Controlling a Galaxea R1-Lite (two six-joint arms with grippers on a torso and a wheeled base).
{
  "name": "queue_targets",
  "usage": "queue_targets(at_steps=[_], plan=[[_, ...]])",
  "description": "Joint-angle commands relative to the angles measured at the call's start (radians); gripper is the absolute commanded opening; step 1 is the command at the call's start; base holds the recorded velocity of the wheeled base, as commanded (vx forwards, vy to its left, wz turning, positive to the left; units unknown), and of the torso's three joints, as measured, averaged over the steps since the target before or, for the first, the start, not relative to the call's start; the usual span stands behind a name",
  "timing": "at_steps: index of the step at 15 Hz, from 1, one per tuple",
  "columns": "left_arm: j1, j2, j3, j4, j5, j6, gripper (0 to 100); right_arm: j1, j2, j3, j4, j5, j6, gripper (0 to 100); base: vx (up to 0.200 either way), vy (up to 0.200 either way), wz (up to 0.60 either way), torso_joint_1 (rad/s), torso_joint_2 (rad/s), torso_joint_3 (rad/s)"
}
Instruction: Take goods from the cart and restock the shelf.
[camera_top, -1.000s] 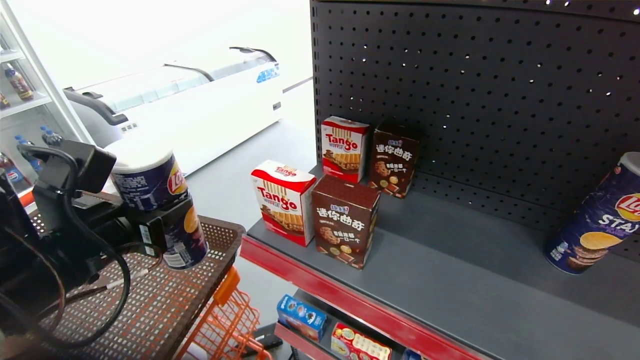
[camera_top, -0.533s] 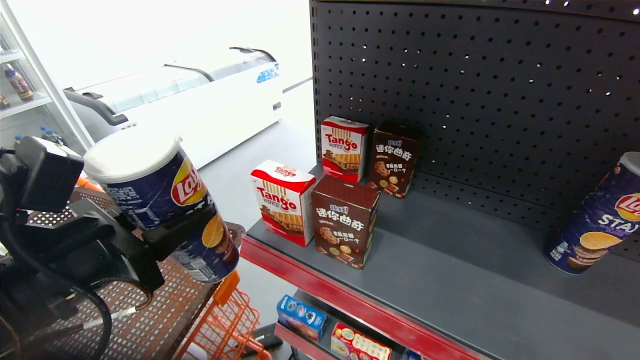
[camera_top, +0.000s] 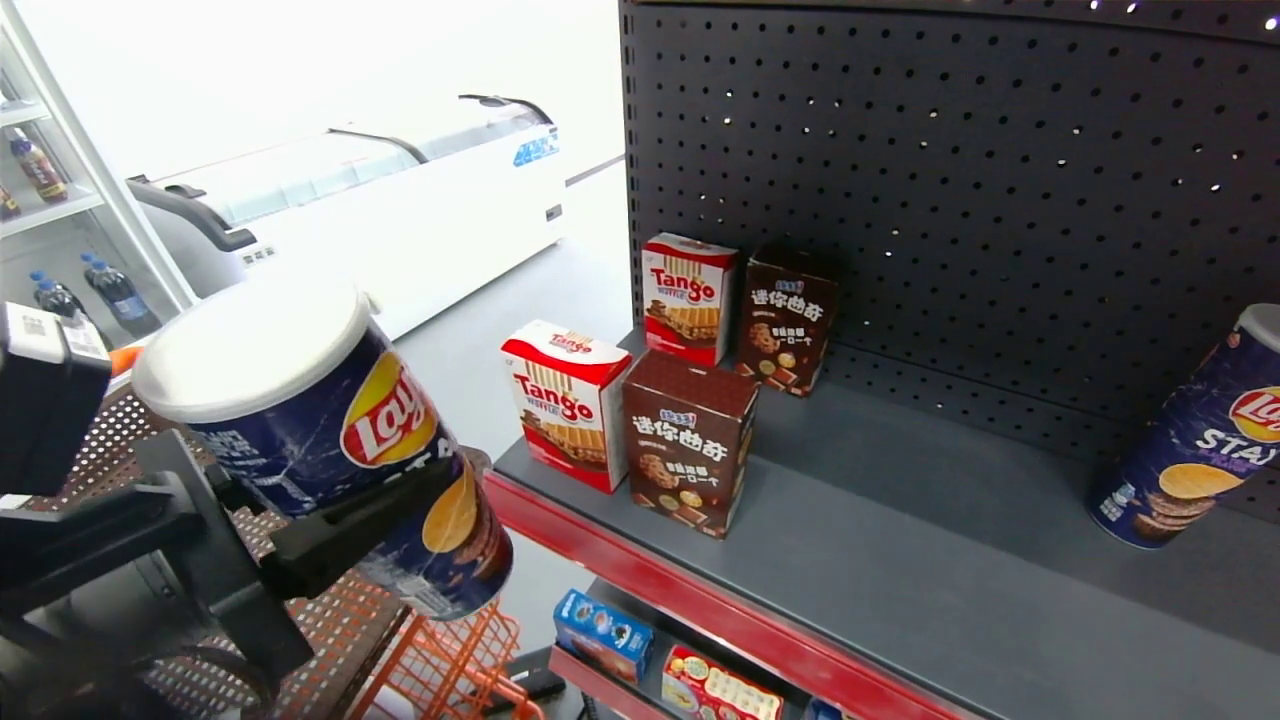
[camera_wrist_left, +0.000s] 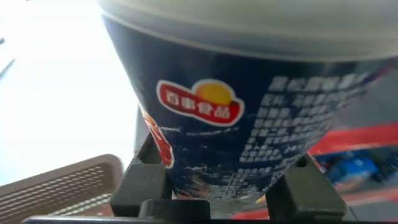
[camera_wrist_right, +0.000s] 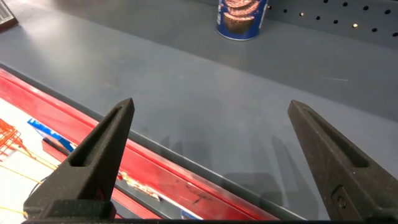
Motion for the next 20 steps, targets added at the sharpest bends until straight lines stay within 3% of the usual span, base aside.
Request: queue_targets(at_steps=[1,8,20], plan=[[-0.086,-0.025,-0.006,0.043,0.001,-0.001,0,0.0,0.001,0.0,0.0,0.0,0.0,100,0.0,0.0,0.0,0.0,0.0,0.0],[-0.233,-0.088,-0.012,0.207,-0.002,-0.002,0,0.002,0.001,0.0,0.0,0.003,0.0,100,0.0,0.0,0.0,0.0,0.0,0.0],[-0.236,-0.088,-0.01,0.206,-0.002,-0.004,0,0.002,0.001,0.0,0.0,0.003,0.0,100,0.0,0.0,-0.6,0.001,0.0,0.002]])
